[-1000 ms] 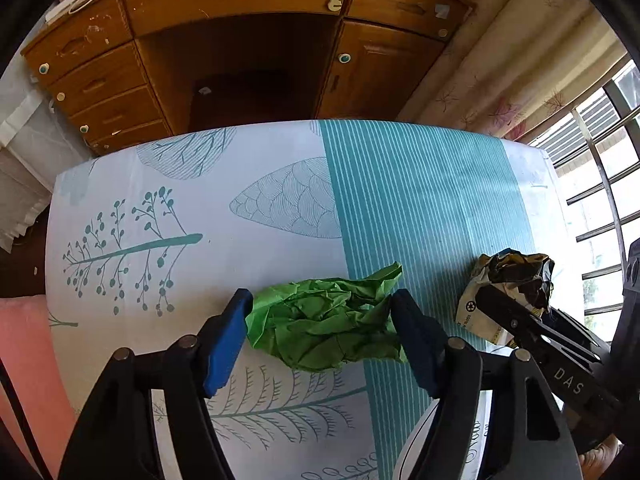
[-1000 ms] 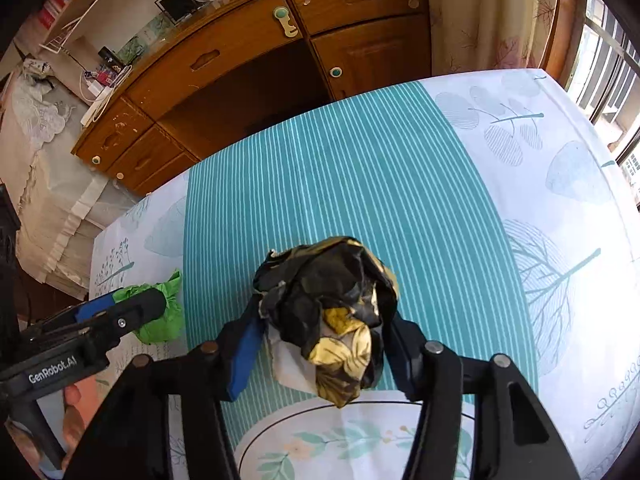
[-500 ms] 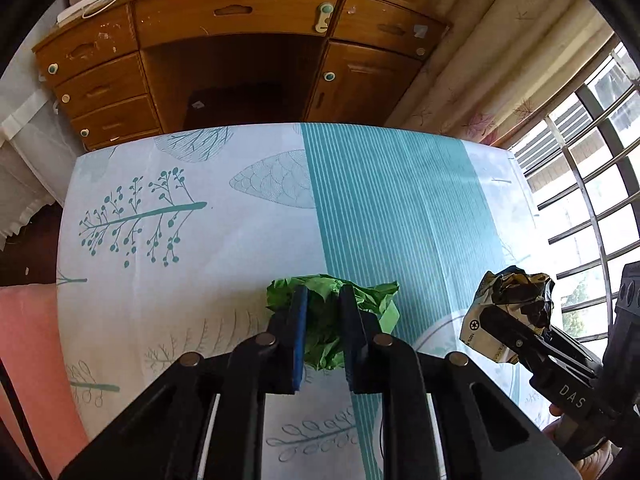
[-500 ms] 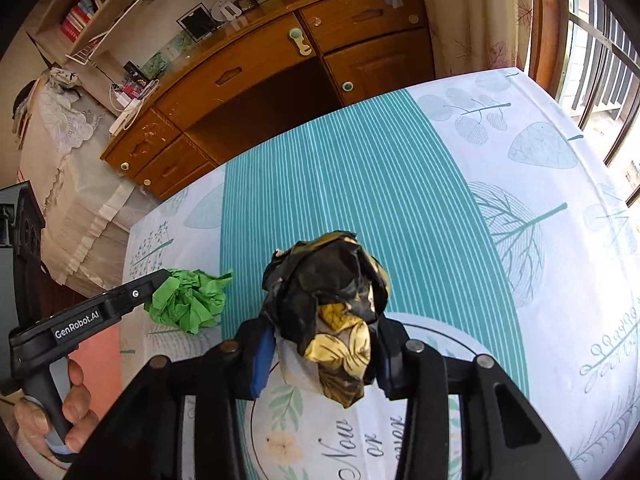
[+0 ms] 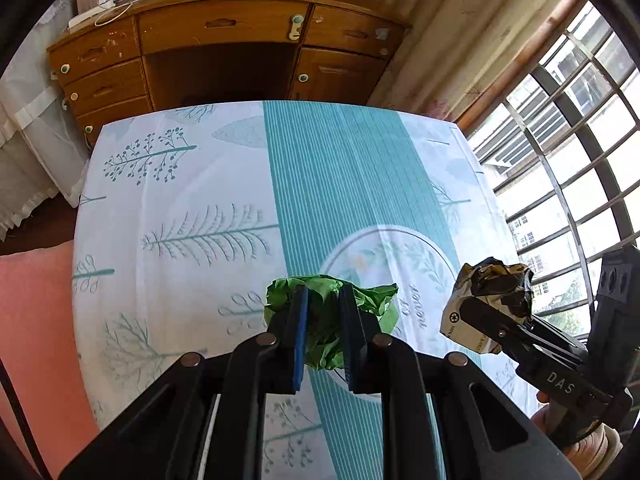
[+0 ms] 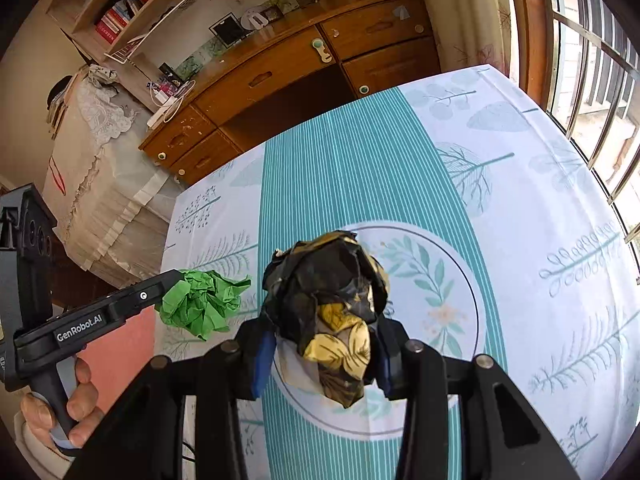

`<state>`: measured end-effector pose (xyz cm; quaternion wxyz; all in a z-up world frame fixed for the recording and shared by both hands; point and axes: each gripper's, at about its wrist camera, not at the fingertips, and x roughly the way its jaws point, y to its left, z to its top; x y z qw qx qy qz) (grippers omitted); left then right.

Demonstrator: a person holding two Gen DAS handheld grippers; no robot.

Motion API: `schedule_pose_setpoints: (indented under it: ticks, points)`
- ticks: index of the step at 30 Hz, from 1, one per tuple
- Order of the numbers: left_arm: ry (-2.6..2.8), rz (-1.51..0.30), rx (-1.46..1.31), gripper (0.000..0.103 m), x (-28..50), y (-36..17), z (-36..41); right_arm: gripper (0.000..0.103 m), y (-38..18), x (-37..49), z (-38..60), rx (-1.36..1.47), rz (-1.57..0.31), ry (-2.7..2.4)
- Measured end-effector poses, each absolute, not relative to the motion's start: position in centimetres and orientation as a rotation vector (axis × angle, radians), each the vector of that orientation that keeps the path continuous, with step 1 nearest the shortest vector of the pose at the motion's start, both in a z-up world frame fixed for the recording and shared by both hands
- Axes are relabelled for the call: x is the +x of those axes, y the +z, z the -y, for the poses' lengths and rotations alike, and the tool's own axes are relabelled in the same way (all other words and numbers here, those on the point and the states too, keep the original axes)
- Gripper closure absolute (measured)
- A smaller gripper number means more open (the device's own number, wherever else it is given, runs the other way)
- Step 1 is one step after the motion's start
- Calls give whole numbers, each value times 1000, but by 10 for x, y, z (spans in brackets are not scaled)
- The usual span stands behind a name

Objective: Collect trash
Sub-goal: 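Carry the green paper and black-gold wrapper over the bin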

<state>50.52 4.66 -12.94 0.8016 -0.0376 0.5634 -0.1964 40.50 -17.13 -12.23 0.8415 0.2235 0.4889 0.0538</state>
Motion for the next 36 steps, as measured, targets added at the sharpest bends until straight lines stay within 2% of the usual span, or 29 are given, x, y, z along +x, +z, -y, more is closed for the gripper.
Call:
schedule_pose_setpoints:
  ticks: [10,17,22,28,36]
  points:
    - [-386,-1159,-86,91,322,-76,-26,62,-107,249,191,434,-1048,234]
    - [-340,-1123,-137,91,178,-63,-1,62,-105,133,213,336,-1057,329]
    - [-317,-1191,-153,90,98,-77,17,62,-117,70,219,292,-1124,361]
    - [-312,-1248,-96,90,39,-98,30,62,-137,7,213,278,-1161,360]
    - [-298,-1303,-103,90,14,-178,24,62,-220,-27,191,283,-1258,276]
